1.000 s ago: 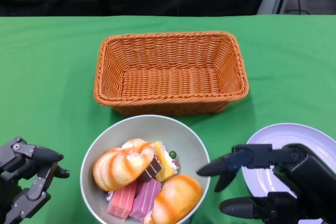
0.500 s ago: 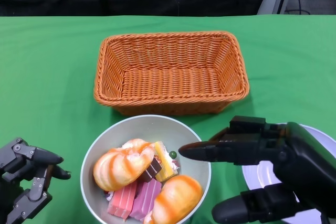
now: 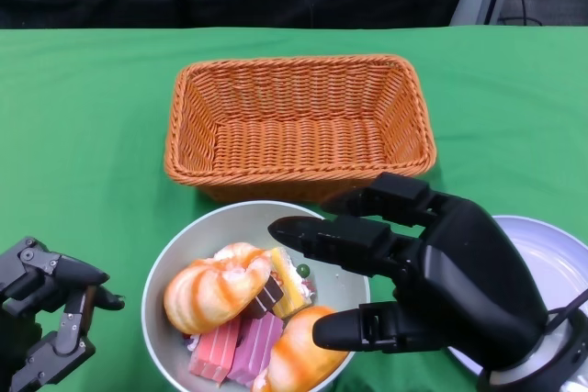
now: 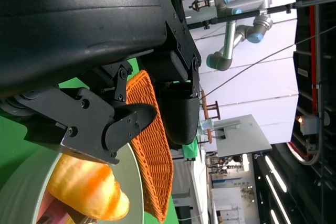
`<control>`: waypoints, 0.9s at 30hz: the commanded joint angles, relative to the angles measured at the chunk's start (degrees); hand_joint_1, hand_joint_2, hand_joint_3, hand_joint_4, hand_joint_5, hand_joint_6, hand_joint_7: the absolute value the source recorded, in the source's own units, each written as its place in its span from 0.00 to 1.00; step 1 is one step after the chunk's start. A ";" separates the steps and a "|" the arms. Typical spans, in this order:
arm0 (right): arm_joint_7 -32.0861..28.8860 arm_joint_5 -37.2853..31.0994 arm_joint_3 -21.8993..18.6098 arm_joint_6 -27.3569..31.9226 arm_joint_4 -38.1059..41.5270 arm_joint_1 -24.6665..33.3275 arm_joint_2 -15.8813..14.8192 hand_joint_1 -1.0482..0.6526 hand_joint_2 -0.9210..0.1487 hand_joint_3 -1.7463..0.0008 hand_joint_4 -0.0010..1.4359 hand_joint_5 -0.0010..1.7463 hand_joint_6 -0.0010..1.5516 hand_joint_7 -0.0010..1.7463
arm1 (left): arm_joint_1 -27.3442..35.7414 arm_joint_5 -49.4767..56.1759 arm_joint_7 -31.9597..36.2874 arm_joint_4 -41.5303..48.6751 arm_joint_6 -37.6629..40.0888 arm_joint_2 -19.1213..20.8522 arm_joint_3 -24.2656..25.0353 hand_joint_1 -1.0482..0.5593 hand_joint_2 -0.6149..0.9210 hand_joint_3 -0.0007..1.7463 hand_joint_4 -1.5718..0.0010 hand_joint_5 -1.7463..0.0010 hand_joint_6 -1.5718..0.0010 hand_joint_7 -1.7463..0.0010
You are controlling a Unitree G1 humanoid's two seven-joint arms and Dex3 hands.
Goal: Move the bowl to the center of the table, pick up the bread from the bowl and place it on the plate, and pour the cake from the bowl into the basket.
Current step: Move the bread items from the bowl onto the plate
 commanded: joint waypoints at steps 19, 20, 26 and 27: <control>-6.78 -4.88 10.43 8.80 14.70 -10.72 4.69 0.20 0.09 1.00 0.55 0.17 0.47 0.00 | 0.68 -0.28 0.50 -0.88 -0.25 -0.89 -0.75 0.63 0.83 0.49 0.49 0.19 0.47 0.37; -6.88 -4.81 10.55 8.91 14.72 -10.79 4.59 0.20 0.09 1.00 0.55 0.17 0.47 0.00 | 0.68 -0.28 0.49 -0.88 -0.25 -0.90 -0.74 0.63 0.83 0.49 0.49 0.20 0.47 0.37; -6.56 -3.79 12.15 9.34 17.39 -12.70 4.78 0.20 0.09 1.00 0.55 0.16 0.47 0.00 | 0.74 -0.18 0.49 -0.61 -0.43 -0.85 -0.62 0.61 0.84 0.47 0.50 0.19 0.48 0.37; -6.79 -3.71 12.54 9.46 18.04 -12.97 5.06 0.19 0.09 1.00 0.56 0.16 0.46 0.00 | 0.63 -0.06 0.55 -0.39 -0.63 -0.87 -0.54 0.61 0.83 0.47 0.49 0.19 0.47 0.37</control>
